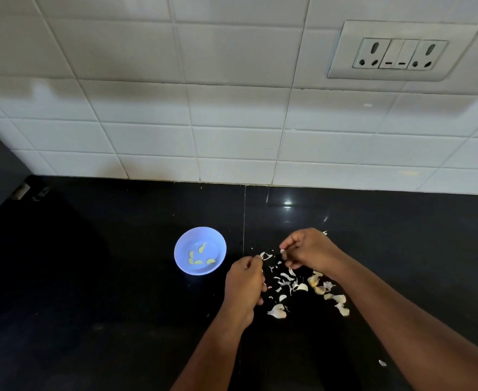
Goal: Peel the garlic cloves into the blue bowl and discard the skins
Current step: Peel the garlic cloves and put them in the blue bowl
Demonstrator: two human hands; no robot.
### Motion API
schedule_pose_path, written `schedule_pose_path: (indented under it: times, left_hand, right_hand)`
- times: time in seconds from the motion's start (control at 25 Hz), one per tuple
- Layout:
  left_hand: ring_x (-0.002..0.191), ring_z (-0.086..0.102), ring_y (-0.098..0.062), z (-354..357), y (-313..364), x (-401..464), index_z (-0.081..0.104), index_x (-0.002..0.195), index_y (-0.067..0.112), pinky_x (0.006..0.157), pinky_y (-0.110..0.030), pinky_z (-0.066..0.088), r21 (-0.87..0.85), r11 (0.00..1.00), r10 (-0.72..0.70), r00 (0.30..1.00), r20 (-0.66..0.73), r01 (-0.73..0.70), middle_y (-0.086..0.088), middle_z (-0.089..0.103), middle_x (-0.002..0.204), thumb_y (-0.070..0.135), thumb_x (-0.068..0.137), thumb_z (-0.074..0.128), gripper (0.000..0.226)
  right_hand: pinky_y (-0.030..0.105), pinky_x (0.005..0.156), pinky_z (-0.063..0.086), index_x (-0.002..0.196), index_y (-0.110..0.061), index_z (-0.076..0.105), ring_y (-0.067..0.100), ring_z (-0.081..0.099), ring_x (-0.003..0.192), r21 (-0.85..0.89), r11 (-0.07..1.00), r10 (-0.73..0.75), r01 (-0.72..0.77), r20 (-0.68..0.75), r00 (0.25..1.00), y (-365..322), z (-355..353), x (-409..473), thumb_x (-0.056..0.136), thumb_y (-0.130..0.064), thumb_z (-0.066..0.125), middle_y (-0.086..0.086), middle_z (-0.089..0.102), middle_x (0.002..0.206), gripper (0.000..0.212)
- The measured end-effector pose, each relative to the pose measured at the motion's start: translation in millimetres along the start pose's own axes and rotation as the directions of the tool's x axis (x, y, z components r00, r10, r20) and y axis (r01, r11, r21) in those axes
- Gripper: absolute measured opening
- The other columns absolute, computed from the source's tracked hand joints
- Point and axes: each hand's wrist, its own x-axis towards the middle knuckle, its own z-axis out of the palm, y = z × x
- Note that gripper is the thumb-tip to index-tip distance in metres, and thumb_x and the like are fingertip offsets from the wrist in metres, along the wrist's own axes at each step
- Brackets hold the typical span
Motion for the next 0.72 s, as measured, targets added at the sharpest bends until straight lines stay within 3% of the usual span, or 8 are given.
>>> schedule_pose_path:
  times: [0.12, 0.2, 0.36, 0.52, 0.64, 0.72]
  left_hand:
    - [0.052, 0.052, -0.01, -3, 0, -1, 0.056, 0.075, 0.015, 0.041, -0.023, 0.036, 0.023, 0.999, 0.048, 0.999, -0.005, -0.048, 0.0, 0.054, 0.063, 0.034, 0.103, 0.06, 0.033]
    - [0.053, 0.052, -0.012, -5, 1, -2, 0.054, 0.072, 0.016, 0.043, -0.023, 0.036, 0.05, 0.995, 0.081, 0.997, 0.003, -0.082, 0.0, 0.053, 0.062, 0.04, 0.101, 0.064, 0.038]
    - [0.062, 0.055, -0.014, -9, -4, 0, 0.051, 0.077, 0.011, 0.054, -0.033, 0.045, 0.117, 0.984, 0.138, 0.99, -0.037, -0.133, -0.002, 0.059, 0.07, 0.044, 0.1, 0.063, 0.042]
    - [0.072, 0.065, -0.015, -12, -9, 0, 0.058, 0.082, 0.026, 0.065, -0.04, 0.052, 0.233, 0.958, 0.177, 0.984, -0.035, -0.164, 0.005, 0.07, 0.082, 0.04, 0.103, 0.054, 0.026]
    - [0.075, 0.072, -0.015, -14, -8, -2, 0.071, 0.084, 0.029, 0.076, -0.043, 0.062, 0.404, 0.893, 0.216, 0.976, 0.002, -0.198, 0.01, 0.074, 0.081, 0.036, 0.102, 0.058, 0.023]
    - [0.072, 0.071, -0.013, -14, -9, -2, 0.073, 0.082, 0.027, 0.074, -0.038, 0.062, 0.493, 0.846, 0.242, 0.97, -0.015, -0.204, 0.009, 0.073, 0.075, 0.04, 0.096, 0.068, 0.02]
  right_hand:
    - [0.033, 0.078, 0.063, 0.09, -0.017, 0.076, 0.013, 0.075, 0.075, -0.355, 0.927, -0.15, 0.12, -0.058, 0.987, 1, 5, 12, 0.092, -0.006, 0.069, -0.002, 0.078, 0.082, 0.013]
    - [0.038, 0.084, 0.059, 0.091, -0.02, 0.076, 0.014, 0.071, 0.083, -0.489, 0.852, -0.253, 0.185, -0.076, 0.965, 7, 12, 17, 0.094, -0.014, 0.068, -0.005, 0.075, 0.091, 0.011]
    - [0.041, 0.083, 0.056, 0.096, -0.024, 0.073, 0.024, 0.066, 0.094, -0.634, 0.756, -0.28, 0.162, -0.089, 0.956, 18, 22, 19, 0.095, -0.017, 0.06, 0.0, 0.067, 0.101, 0.015]
    - [0.04, 0.081, 0.056, 0.101, -0.024, 0.068, 0.029, 0.068, 0.094, -0.647, 0.758, -0.209, 0.082, -0.122, 0.97, 17, 14, 21, 0.096, -0.02, 0.06, 0.002, 0.071, 0.101, 0.011]
    - [0.034, 0.074, 0.055, 0.09, -0.022, 0.07, 0.028, 0.069, 0.086, -0.704, 0.708, -0.159, 0.051, -0.089, 0.983, 10, 6, 22, 0.092, -0.012, 0.061, 0.004, 0.072, 0.096, 0.014]
    - [0.036, 0.077, 0.058, 0.085, -0.022, 0.07, 0.028, 0.069, 0.087, -0.726, 0.686, -0.156, 0.05, -0.079, 0.985, 8, 6, 21, 0.09, -0.009, 0.06, 0.004, 0.07, 0.096, 0.017]
